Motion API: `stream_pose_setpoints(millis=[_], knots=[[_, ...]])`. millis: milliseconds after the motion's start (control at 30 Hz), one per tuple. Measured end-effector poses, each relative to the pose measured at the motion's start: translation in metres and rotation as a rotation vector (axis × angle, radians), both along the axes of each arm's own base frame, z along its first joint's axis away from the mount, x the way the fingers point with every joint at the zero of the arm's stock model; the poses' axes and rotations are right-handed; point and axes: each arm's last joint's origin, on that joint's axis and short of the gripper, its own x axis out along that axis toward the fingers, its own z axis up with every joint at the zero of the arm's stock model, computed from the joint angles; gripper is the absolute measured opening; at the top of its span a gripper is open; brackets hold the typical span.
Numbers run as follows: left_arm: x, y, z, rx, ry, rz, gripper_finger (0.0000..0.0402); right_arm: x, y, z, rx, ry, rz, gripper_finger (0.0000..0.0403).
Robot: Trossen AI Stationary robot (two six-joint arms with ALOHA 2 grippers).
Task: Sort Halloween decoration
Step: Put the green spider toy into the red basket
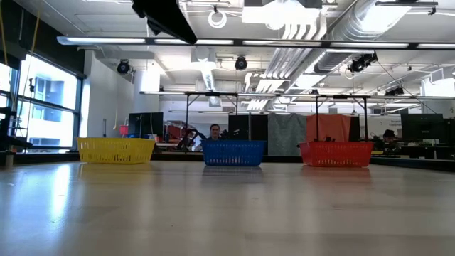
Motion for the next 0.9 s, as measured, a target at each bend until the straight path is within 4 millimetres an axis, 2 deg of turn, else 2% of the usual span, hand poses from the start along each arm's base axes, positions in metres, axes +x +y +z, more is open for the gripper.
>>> stream_pose_setpoints(millis=[167, 367, 667, 800, 900], knots=[[0.001, 0.0, 0.001, -0.036, -0.019, 0.018, 0.0, 0.012, 0.017, -0.001, -0.147, 0.095, 0.162, 0.0139], [0.001, -0.001, 0.001, -0.064, -0.023, 0.032, 0.0, 0.023, 0.032, -0.014, -0.124, 0.081, 0.237, 0.0139], [0.001, -0.001, 0.001, -0.083, -0.028, 0.05, 0.0, 0.022, 0.027, -0.017, -0.201, 0.073, 0.246, 0.0139], [0.001, -0.001, 0.001, -0.087, -0.028, 0.047, 0.0, 0.02, 0.025, -0.026, -0.181, 0.08, 0.245, 0.0139], [0.001, -0.001, 0.001, -0.07, -0.023, 0.031, 0.0, 0.018, 0.023, -0.04, -0.153, 0.06, 0.236, 0.0139]])
